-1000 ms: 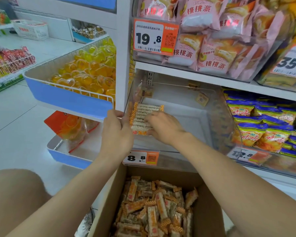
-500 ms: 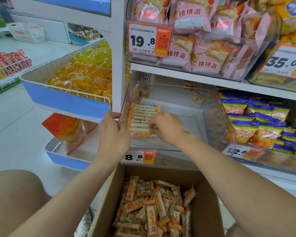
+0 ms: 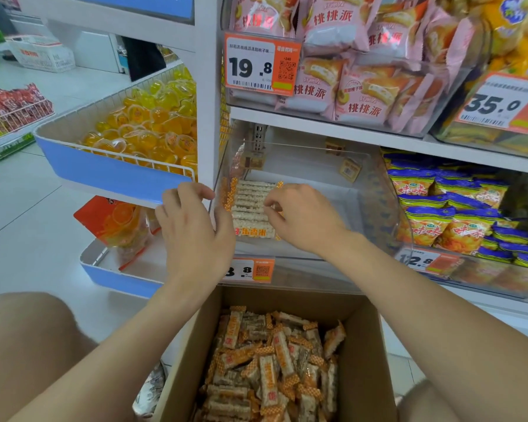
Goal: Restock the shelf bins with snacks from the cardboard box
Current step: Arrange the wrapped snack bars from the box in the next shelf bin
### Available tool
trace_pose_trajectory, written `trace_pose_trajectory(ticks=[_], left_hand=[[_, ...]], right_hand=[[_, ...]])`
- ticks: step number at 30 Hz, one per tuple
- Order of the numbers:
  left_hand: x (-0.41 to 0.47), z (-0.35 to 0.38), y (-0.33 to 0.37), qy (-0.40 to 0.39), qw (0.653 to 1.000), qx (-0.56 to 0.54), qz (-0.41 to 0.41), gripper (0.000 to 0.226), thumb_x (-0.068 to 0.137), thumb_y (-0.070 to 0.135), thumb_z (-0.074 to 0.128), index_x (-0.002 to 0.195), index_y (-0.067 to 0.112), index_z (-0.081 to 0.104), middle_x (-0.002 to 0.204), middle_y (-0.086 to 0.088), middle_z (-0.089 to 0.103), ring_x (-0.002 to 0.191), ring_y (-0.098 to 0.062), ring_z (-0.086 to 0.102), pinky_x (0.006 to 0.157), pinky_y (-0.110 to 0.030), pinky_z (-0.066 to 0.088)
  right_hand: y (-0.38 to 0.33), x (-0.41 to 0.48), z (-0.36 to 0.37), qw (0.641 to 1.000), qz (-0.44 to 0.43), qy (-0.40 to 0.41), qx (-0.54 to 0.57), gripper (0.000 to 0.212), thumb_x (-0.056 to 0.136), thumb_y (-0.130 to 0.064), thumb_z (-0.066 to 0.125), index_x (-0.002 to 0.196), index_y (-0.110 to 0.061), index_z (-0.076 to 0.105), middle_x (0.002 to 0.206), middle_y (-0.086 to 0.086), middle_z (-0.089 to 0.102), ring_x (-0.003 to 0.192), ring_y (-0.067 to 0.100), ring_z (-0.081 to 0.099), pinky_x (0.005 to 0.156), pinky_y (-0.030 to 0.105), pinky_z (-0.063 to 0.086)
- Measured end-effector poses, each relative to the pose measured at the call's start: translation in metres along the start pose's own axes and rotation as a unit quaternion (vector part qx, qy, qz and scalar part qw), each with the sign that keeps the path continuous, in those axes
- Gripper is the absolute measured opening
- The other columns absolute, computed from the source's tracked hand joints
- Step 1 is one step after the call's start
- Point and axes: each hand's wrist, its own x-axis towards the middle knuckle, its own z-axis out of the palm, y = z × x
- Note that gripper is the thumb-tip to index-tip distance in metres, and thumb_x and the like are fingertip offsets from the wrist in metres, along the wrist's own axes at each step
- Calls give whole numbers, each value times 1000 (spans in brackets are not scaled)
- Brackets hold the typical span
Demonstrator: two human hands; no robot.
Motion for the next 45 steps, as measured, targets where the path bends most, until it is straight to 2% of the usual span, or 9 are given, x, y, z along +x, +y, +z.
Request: trace_pose_trajectory(ticks=[7,13,18,21,27,31,36,41,45], left_hand=[[-47,-23,18,-300,938,-69,157,13,92,19,65,90,29,57,67,7,61,65,-14,59,59,-31,46],[-89,31,-20,-602,768,125,177,6,97,29,64,92,30,61,86,12,65,78,-4,61,72,-30,52],[-122,89,-60,-654,710,221,138,4,101,31,56,99,30,60,100,5,64,92,-18,62,88,-45,57],[-146,115,-84,-669,691,256,92,22,105,23,52,126,22,61,124,-4,64,108,-24,62,93,-42,56],[-193,151,-145,-614,732,293,41,80,98,15,63,162,12,17,169,-13,17,149,-39,33,115,-50,42],[-204,162,-155,-603,753,262,-3,90,95,31,72,164,20,15,170,-9,22,150,-37,34,117,-52,38],[-217,165,-160,-562,773,292,-30,93,88,53,77,159,24,25,163,-7,32,148,-38,33,120,-53,31],[-205,164,-163,-534,804,221,-138,82,84,41,83,152,22,41,156,-10,43,145,-37,37,116,-48,39],[-186,158,-153,-475,835,119,-249,71,93,22,78,154,16,42,149,-7,53,119,-25,64,85,-19,49]], right_hand=[[-28,-102,-59,974,-11,-156,166,18,96,-31,60,83,-29,71,66,-11,66,66,8,63,65,35,54],[-10,-166,7,889,7,-457,28,31,99,-29,52,85,-9,70,70,7,66,71,30,67,73,50,60],[7,-202,72,874,65,-482,8,20,103,-26,49,89,-18,61,86,3,59,85,28,64,92,50,58],[16,-215,101,889,121,-441,37,20,103,-21,50,112,-7,63,87,2,52,75,18,56,67,37,53],[32,-228,153,890,189,-413,38,25,103,-8,47,81,-20,45,103,10,59,77,25,55,60,36,43],[31,-219,179,855,141,-494,71,60,100,4,47,153,-25,44,143,16,46,109,32,58,84,42,56],[15,-226,220,829,109,-548,8,68,99,-1,53,161,-23,35,166,20,15,151,47,23,111,56,45],[15,-228,225,898,158,-407,49,21,104,-22,54,118,-15,68,119,11,57,89,30,60,73,37,53],[27,-228,205,922,201,-320,89,10,105,-26,61,107,-21,69,101,4,67,87,25,67,71,40,59]])
